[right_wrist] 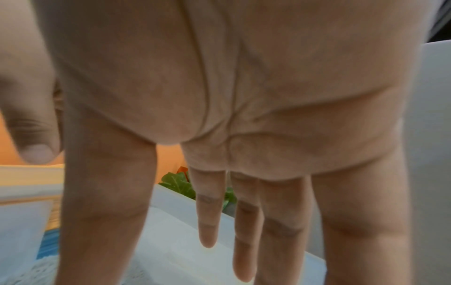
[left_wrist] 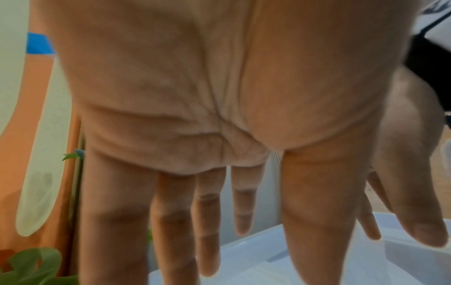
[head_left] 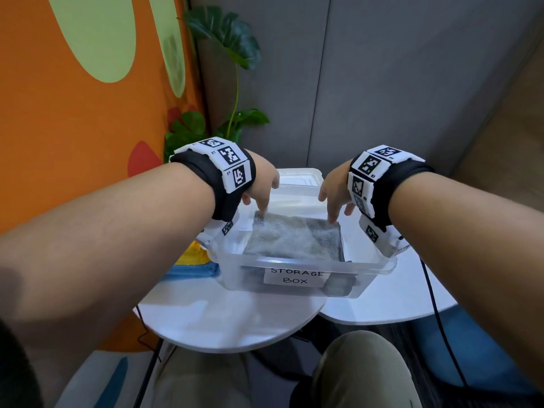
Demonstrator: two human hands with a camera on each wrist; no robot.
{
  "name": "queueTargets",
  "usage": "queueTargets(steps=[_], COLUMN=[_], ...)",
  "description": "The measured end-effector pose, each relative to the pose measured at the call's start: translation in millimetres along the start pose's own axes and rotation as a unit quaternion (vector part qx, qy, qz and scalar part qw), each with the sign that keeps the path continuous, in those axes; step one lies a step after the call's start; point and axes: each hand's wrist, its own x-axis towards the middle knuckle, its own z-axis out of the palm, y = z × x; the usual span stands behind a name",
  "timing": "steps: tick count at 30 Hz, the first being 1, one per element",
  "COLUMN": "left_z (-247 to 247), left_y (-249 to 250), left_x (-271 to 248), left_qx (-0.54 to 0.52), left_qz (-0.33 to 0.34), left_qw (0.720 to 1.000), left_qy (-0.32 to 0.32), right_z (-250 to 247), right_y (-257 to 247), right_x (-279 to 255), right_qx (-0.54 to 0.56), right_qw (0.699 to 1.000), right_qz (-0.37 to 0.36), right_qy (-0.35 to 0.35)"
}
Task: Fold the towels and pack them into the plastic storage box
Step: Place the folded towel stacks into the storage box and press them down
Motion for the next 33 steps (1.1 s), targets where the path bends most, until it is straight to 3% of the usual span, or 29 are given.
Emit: queueTargets(steps=[3,6,13,17,23,33], left_z=[-4,1,23,30,30,28], left_y=[-9,-25,-56,-68,-72,-73], left_x=[-5,-5,7,15,20,19], left_qx=[0.073,0.130,-0.012,-0.090,-0.098,-0.121], left_qz=[-0.014,-0.053,-0.090,-0.081,-0.071,-0.071], left_qw=[0.997,0.990,0.993,0.988,0.988,0.984], left_qy=[0.038,0.010,-0.072,-0.093,-0.094,-0.107], right_z=[-1,-3,5,12,28,19], right_y=[-10,-26,-83,-110,-129,-130], right_x=[6,15,28,28,37,33], right_qx=[-0.021,-0.006,-0.026,-0.136,-0.249,-0.211], right_qw=[1.000,0.999,0.976,0.950,0.915,0.923], right_qz=[-0.016,-0.050,-0.200,-0.279,-0.292,-0.289], right_qy=[-0.003,-0.017,-0.084,-0.040,-0.124,-0.137])
